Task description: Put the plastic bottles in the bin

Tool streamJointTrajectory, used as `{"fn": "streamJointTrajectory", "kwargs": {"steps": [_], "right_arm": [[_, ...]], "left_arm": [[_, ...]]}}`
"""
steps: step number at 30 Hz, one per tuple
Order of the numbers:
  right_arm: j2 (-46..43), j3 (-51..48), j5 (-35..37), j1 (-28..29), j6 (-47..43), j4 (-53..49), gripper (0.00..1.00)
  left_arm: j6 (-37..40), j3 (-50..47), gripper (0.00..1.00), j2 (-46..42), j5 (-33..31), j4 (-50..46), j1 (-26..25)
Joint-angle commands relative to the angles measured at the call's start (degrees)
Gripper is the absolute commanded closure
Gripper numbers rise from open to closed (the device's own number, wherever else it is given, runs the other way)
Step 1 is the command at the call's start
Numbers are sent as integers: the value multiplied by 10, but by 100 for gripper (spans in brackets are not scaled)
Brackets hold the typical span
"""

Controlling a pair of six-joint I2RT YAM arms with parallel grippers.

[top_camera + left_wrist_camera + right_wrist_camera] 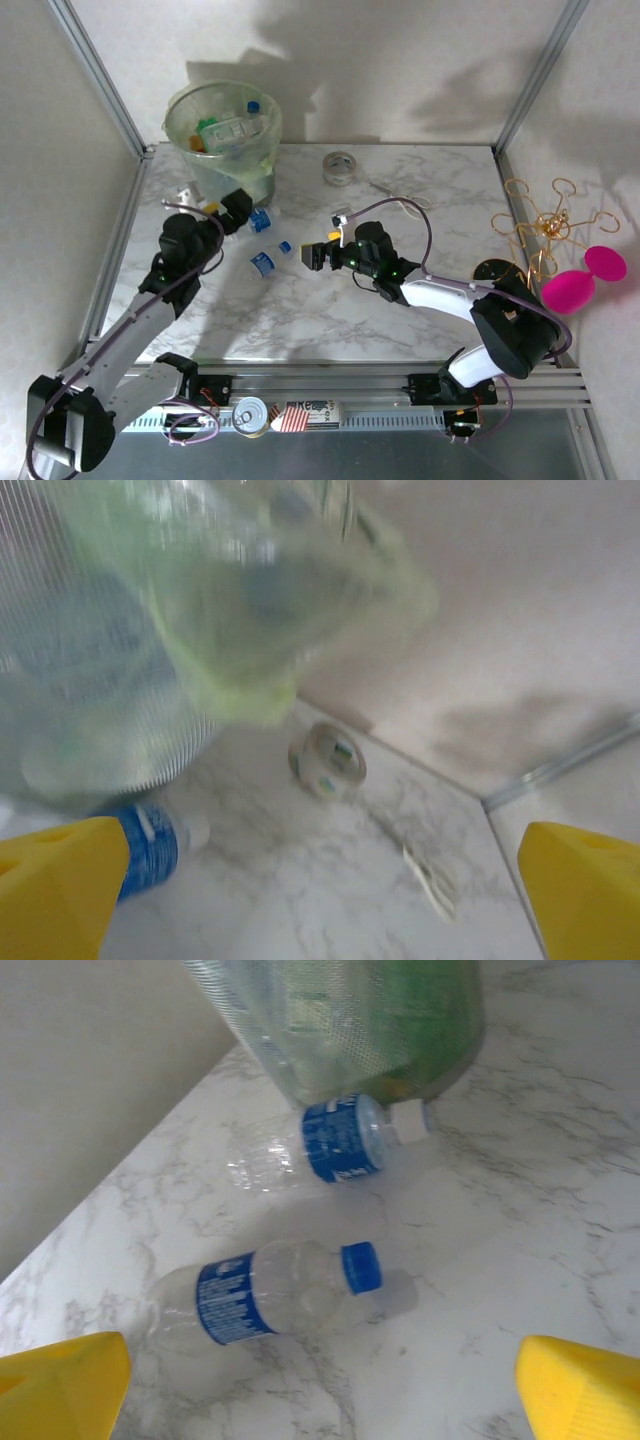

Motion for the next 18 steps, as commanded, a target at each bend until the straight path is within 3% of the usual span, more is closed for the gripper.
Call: {"fn": "streamJointTrajectory", "kwargs": {"steps": [1,8,18], "right_arm": [[11,22,70,0,30,-40,1],[12,10,65,-4,61,-56,1],[-5,-15,59,-21,79,-76,1]], "left_arm": [[0,-40,0,-15,6,-25,-28],[53,-58,0,41,-5,-54,-54],[96,-21,1,208,6,-69,-56]]}}
